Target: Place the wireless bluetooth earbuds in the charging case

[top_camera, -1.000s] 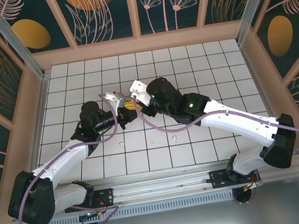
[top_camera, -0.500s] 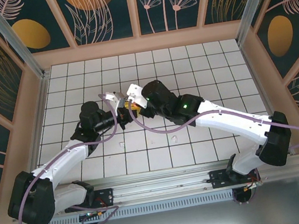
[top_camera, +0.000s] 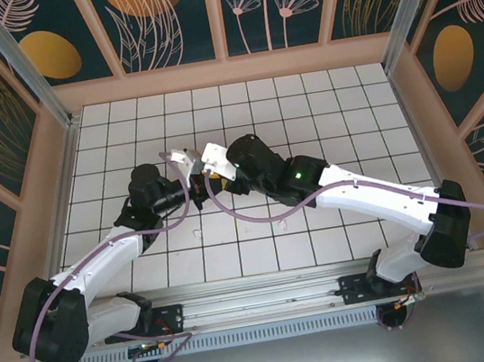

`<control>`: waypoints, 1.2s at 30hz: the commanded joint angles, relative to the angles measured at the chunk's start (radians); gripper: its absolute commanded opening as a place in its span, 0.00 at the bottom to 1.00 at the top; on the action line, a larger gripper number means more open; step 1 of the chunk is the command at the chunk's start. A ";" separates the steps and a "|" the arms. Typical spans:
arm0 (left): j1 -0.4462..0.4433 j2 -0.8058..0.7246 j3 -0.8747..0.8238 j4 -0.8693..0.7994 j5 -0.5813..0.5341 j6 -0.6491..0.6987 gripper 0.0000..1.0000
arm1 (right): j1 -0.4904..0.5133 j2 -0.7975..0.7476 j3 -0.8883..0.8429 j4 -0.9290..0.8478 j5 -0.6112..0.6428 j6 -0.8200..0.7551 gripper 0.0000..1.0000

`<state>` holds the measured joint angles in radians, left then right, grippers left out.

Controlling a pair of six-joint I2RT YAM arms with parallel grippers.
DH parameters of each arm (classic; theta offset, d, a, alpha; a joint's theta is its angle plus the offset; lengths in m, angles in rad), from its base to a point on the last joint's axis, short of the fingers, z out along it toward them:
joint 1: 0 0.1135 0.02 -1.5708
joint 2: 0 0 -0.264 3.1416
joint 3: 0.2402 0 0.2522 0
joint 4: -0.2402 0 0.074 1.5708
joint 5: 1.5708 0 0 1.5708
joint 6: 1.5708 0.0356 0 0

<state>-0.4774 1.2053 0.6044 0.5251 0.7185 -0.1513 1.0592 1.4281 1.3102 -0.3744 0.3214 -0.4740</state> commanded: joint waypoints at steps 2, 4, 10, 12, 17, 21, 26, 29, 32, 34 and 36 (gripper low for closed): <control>-0.004 -0.029 0.011 0.049 -0.005 -0.015 0.00 | 0.023 0.013 -0.003 -0.085 -0.038 -0.027 0.17; -0.004 -0.031 0.010 0.049 -0.008 -0.017 0.00 | 0.024 0.014 -0.005 -0.094 -0.051 -0.031 0.19; -0.004 -0.032 0.010 0.051 -0.010 -0.019 0.00 | 0.024 0.012 -0.001 -0.101 -0.057 -0.040 0.27; -0.004 -0.032 0.009 0.052 -0.010 -0.022 0.00 | 0.024 0.012 0.003 -0.100 -0.060 -0.040 0.30; -0.004 -0.036 0.007 0.050 -0.011 -0.022 0.00 | 0.024 0.010 0.014 -0.100 -0.057 -0.036 0.36; -0.004 -0.037 0.006 0.050 -0.013 -0.022 0.00 | 0.022 0.003 0.029 -0.100 -0.058 -0.020 0.39; -0.005 -0.036 0.004 0.052 -0.014 -0.021 0.00 | 0.009 0.002 0.076 -0.120 -0.088 0.024 0.41; -0.004 -0.037 0.004 0.052 -0.016 -0.021 0.00 | -0.001 0.000 0.104 -0.136 -0.111 0.051 0.43; -0.004 -0.038 0.003 0.047 -0.022 -0.018 0.00 | -0.019 -0.013 0.118 -0.142 -0.147 0.084 0.44; -0.003 -0.037 0.004 0.046 -0.024 -0.018 0.00 | -0.039 -0.028 0.117 -0.139 -0.184 0.108 0.46; -0.004 -0.037 0.004 0.046 -0.022 -0.019 0.00 | -0.058 -0.039 0.115 -0.136 -0.213 0.126 0.47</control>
<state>-0.4789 1.1851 0.6003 0.5247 0.6983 -0.1619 1.0267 1.4254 1.4002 -0.4831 0.1802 -0.4015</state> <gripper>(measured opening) 0.180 0.469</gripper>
